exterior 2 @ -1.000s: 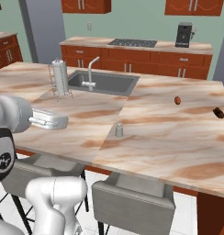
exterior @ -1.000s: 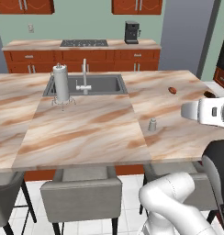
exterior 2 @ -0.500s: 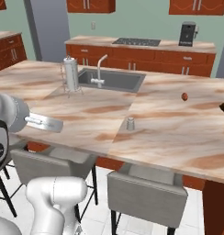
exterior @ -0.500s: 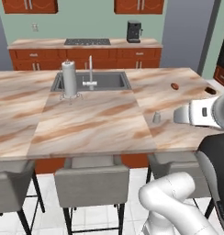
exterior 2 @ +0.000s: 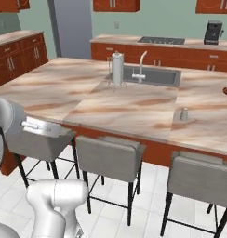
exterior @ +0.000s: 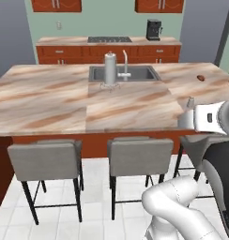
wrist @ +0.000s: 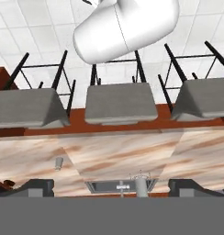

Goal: Move the mayonnaise and shaker from the cabinet to the dining counter.

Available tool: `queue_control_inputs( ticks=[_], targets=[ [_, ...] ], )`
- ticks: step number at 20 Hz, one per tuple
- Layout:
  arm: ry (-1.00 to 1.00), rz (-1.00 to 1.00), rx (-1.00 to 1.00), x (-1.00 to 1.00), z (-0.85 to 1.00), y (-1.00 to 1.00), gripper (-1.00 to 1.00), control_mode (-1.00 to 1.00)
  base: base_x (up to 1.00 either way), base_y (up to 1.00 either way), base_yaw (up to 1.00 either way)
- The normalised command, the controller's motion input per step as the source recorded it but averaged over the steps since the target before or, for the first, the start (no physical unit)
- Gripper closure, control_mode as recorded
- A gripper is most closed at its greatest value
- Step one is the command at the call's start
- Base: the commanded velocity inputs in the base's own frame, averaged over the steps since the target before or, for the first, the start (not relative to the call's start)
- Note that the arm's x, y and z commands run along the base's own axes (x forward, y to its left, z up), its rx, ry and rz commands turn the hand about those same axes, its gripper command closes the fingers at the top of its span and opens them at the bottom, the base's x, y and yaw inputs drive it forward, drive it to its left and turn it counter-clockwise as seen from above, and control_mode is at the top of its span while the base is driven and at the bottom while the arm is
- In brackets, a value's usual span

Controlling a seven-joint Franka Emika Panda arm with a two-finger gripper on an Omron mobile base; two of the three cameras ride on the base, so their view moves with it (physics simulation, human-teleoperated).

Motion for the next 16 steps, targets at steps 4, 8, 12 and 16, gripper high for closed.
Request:
queue_control_inputs(
  ticks=[4, 8, 12, 16],
  targets=[
    [0.00, 0.00, 0.00, 0.00, 0.00, 0.00, -1.00, 1.00, 0.01, 1.00, 0.00],
    [0.00, 0.00, 0.00, 0.00, 0.00, 0.00, -1.00, 1.00, 0.19, 1.00, 0.00],
    [0.00, 0.00, 0.00, 0.00, 0.00, 0.00, -1.00, 1.00, 0.34, 1.00, 0.00],
    [0.00, 0.00, 0.00, 0.00, 0.00, 0.00, -1.00, 1.00, 0.37, 1.00, 0.00]
  ],
)
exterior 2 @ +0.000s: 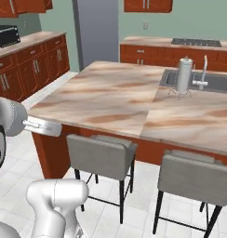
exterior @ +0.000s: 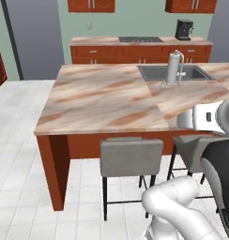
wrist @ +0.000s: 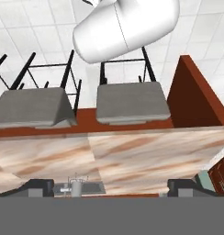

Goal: Move the mayonnaise and shaker from the cabinet to the dining counter.

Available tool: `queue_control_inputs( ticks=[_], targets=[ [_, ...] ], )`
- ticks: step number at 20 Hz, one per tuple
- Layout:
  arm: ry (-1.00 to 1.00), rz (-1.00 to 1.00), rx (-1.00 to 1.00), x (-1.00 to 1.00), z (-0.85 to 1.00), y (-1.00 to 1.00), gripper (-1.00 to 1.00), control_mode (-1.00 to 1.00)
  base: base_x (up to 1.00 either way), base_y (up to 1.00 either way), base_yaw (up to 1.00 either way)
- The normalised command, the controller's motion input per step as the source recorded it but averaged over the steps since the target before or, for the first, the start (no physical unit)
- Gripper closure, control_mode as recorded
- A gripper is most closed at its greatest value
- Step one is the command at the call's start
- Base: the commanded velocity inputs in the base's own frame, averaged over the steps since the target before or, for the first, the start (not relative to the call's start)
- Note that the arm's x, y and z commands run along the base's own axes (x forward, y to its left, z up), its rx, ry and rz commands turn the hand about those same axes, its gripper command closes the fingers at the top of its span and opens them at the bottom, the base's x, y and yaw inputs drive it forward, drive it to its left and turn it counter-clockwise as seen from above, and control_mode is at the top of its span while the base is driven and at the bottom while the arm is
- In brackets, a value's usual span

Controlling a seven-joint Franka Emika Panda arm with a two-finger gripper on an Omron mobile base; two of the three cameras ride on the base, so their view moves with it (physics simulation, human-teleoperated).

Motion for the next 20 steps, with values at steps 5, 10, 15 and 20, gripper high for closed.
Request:
queue_control_inputs(
  ticks=[5, 10, 15, 20],
  targets=[
    [0.00, 0.00, 0.00, 0.00, 0.00, 0.00, -1.00, 1.00, 0.38, 1.00, 0.00],
    [0.00, 0.00, 0.00, 0.00, 0.00, 0.00, -1.00, 1.00, 0.44, 1.00, 0.00],
    [0.00, 0.00, 0.00, 0.00, 0.00, 0.00, -1.00, 1.00, 0.49, 1.00, -0.01],
    [0.00, 0.00, 0.00, 0.00, 0.00, 0.00, -1.00, 1.00, 0.57, 1.00, -0.01]
  ],
)
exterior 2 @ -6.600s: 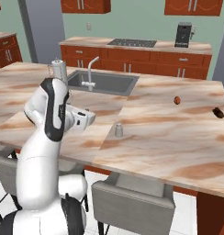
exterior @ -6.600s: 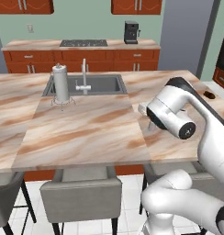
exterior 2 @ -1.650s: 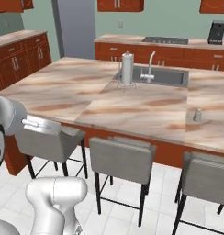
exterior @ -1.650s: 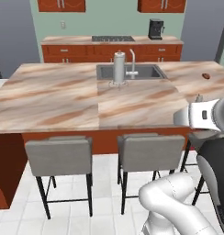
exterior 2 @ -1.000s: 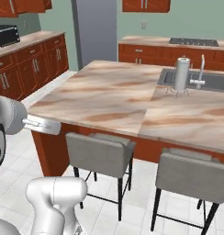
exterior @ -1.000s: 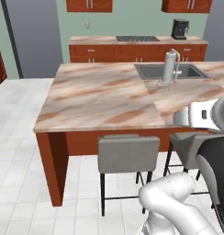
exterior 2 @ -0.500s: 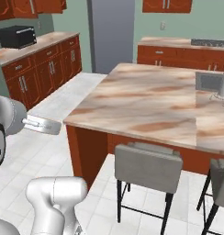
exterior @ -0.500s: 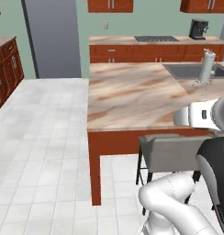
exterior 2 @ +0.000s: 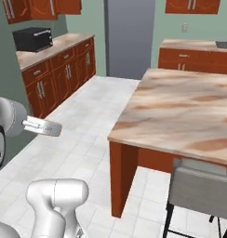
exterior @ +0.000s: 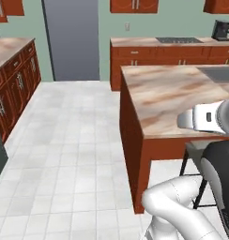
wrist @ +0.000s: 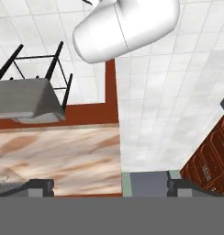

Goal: Move the mayonnaise and shaker from the cabinet to the dining counter.

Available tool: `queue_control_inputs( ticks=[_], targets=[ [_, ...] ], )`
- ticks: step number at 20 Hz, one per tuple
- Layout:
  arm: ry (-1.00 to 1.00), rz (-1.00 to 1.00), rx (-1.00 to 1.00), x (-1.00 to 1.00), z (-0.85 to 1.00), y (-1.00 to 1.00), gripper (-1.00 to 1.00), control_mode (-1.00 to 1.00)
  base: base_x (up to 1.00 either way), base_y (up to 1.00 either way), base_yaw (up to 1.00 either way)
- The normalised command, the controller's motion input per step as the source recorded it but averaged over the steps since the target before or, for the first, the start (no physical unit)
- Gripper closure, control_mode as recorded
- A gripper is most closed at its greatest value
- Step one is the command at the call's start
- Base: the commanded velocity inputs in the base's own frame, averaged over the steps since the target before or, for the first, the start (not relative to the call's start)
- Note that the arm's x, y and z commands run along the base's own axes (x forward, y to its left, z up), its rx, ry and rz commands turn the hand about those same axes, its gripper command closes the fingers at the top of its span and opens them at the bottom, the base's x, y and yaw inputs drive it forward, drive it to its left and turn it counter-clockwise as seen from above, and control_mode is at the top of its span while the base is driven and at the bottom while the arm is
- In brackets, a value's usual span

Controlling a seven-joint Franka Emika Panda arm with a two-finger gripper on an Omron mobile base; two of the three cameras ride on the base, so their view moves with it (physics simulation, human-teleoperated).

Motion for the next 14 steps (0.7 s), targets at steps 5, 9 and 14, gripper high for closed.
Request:
queue_control_inputs(
  ticks=[5, 9, 14],
  targets=[
    [0.00, 0.00, 0.00, 0.00, 0.00, 0.00, -1.00, 1.00, 0.82, 1.00, -0.03],
    [0.00, 0.00, 0.00, 0.00, 0.00, 0.00, -1.00, 1.00, 0.99, 1.00, -0.06],
    [0.00, 0.00, 0.00, 0.00, 0.00, 0.00, -1.00, 1.00, 1.00, 1.00, -0.09]
  ],
)
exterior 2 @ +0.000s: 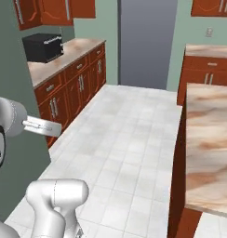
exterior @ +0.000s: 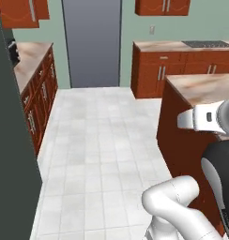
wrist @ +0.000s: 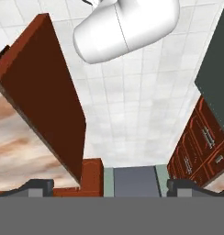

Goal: Move the mayonnaise and shaker from the cabinet to the dining counter.

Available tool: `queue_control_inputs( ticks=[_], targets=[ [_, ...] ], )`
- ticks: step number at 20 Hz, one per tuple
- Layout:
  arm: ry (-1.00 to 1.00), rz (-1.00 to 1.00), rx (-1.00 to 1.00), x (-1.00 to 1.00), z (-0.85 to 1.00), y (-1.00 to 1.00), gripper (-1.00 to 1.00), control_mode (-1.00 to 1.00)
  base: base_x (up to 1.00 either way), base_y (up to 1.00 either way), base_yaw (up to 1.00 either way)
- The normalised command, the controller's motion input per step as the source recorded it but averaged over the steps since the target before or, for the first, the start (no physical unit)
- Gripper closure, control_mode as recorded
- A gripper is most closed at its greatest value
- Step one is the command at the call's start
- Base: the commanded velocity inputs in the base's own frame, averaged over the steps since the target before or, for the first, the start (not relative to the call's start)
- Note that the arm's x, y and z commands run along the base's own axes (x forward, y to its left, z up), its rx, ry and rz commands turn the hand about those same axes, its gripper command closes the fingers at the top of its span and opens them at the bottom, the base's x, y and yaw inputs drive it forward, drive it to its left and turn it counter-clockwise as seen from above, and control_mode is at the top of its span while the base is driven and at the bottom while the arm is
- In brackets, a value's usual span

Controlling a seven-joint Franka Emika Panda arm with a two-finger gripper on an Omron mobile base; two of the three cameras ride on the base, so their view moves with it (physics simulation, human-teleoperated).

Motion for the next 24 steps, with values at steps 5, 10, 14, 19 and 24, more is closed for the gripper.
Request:
queue_control_inputs(
  ticks=[5, 10, 14, 19, 24],
  targets=[
    [0.00, 0.00, 0.00, 0.00, 0.00, 0.00, -1.00, 1.00, 1.00, 0.86, -0.11],
    [0.00, 0.00, 0.00, 0.00, 0.00, 0.00, -1.00, 1.00, 1.00, 0.45, -0.08],
    [0.00, 0.00, 0.00, 0.00, 0.00, 0.00, -1.00, 1.00, 1.00, 0.05, -0.03],
    [0.00, 0.00, 0.00, 0.00, 0.00, 0.00, -1.00, 1.00, 1.00, -0.17, 0.00],
    [0.00, 0.00, 0.00, 0.00, 0.00, 0.00, -1.00, 1.00, 1.00, -0.21, 0.00]
  ],
)
